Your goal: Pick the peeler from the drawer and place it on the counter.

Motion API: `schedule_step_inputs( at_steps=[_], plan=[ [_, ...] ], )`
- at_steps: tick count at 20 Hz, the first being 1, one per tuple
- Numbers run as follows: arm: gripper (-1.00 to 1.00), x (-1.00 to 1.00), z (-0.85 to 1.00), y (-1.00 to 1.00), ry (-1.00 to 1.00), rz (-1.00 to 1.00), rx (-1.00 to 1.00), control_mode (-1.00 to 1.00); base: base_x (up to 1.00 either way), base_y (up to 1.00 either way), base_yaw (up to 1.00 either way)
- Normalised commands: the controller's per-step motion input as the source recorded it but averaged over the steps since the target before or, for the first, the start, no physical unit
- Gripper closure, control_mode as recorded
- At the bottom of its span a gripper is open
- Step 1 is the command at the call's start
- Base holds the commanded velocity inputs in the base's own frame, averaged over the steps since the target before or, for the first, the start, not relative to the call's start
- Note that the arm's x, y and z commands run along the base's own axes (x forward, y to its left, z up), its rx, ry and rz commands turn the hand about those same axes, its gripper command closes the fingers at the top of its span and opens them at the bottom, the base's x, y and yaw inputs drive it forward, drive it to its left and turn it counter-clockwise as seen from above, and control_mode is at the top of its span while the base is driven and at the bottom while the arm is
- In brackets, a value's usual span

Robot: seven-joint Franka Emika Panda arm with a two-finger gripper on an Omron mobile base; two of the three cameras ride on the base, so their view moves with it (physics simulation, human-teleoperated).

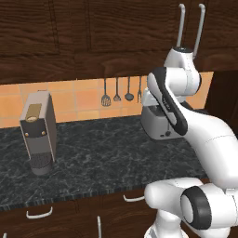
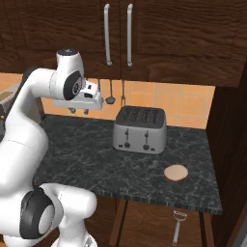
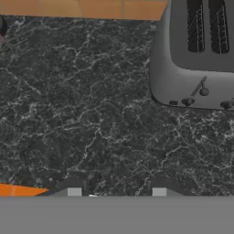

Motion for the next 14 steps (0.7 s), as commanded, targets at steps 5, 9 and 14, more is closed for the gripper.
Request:
schedule_step_inputs(
  at_steps=[5, 9, 14],
  plan=[
    [-1.00, -0.44, -0.08, -0.65, 0.00, -0.11, 0.00, -1.00, 0.00, 0.00, 0.00],
    [-1.00, -0.99, -0.17, -0.97, 0.01, -0.31, 0.06, -1.00, 0.00, 0.00, 0.00],
    [-1.00, -1.00, -0.42, -0.97, 0.05, -0.36, 0.06, -1.00, 0.00, 0.00, 0.00]
  ],
)
